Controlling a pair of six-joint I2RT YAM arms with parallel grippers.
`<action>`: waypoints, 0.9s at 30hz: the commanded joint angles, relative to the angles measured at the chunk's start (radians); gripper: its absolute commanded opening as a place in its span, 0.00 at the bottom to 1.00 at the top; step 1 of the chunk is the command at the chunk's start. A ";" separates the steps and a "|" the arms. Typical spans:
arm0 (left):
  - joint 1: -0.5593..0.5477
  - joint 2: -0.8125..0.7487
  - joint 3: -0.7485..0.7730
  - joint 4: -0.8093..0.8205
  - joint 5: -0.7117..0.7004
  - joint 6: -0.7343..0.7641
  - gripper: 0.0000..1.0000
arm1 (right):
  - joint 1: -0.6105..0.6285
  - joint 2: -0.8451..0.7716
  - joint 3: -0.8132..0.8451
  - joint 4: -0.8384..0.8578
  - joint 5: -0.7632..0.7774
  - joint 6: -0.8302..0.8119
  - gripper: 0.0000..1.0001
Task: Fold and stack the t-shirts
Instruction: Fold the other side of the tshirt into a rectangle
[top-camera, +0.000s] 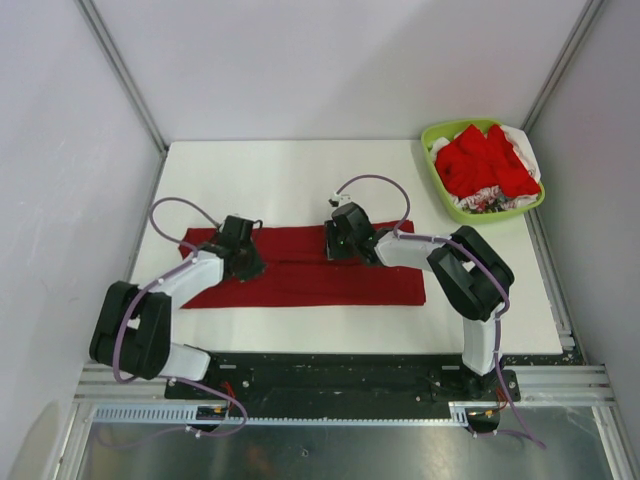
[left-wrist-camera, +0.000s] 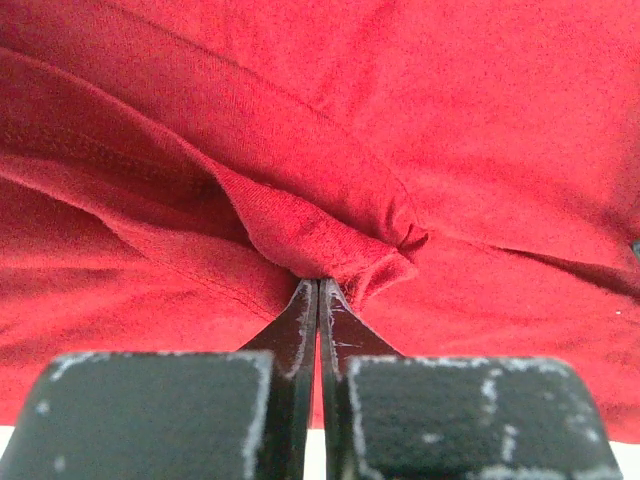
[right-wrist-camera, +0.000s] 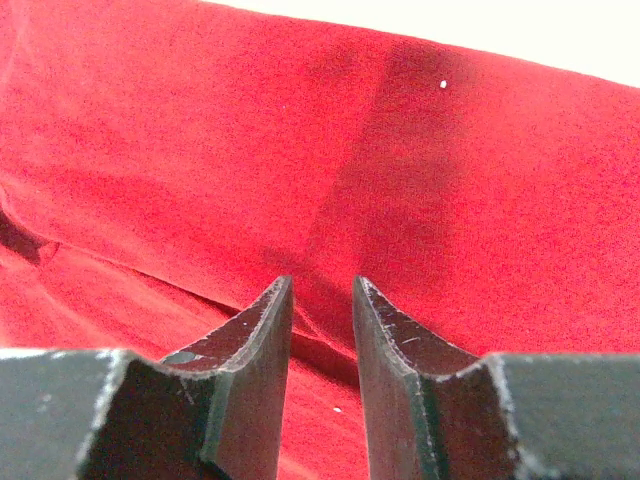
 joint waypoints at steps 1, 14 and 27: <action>-0.028 -0.071 -0.040 0.014 -0.021 -0.099 0.01 | 0.009 -0.019 0.037 0.009 0.021 0.012 0.35; -0.040 -0.171 -0.101 0.010 0.003 -0.115 0.52 | 0.022 -0.049 0.038 0.015 0.009 0.016 0.35; 0.032 -0.345 -0.071 -0.139 -0.060 -0.070 0.45 | 0.123 -0.061 0.037 0.069 0.014 0.034 0.36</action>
